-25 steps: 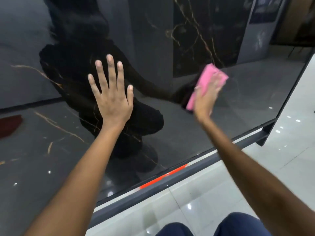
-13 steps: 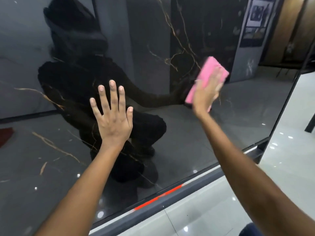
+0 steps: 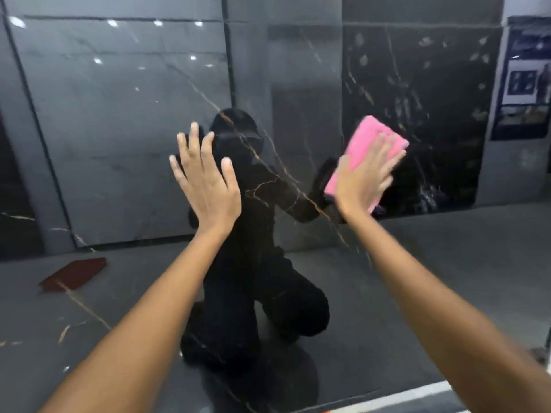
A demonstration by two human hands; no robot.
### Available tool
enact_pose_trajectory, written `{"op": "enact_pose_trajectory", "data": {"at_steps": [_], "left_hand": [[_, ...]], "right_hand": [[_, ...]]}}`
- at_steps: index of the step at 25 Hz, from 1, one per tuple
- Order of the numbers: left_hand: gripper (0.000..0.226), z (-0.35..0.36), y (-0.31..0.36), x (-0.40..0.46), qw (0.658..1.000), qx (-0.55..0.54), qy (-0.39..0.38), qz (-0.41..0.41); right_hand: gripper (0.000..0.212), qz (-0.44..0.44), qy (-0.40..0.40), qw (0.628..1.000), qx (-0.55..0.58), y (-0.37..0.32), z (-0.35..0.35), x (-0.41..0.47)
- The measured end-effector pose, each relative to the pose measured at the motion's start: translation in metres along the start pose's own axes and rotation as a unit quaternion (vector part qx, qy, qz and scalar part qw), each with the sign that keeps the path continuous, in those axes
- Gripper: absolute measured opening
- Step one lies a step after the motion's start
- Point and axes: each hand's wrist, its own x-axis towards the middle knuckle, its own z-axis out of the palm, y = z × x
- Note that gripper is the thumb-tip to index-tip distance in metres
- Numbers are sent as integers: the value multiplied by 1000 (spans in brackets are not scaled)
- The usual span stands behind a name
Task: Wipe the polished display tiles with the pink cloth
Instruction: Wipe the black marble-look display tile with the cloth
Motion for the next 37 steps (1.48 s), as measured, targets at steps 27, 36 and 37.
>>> {"op": "enact_pose_trajectory", "data": {"at_steps": [27, 36, 37], "left_hand": [[57, 34, 0, 43, 992, 113, -32, 44], [58, 30, -2, 41, 992, 109, -30, 47], [58, 31, -2, 40, 993, 105, -31, 47]], "right_hand": [[77, -314, -54, 948, -3, -77, -14, 67], [64, -27, 9, 999, 41, -112, -40, 118], [66, -126, 8, 992, 16, -132, -26, 90]]}}
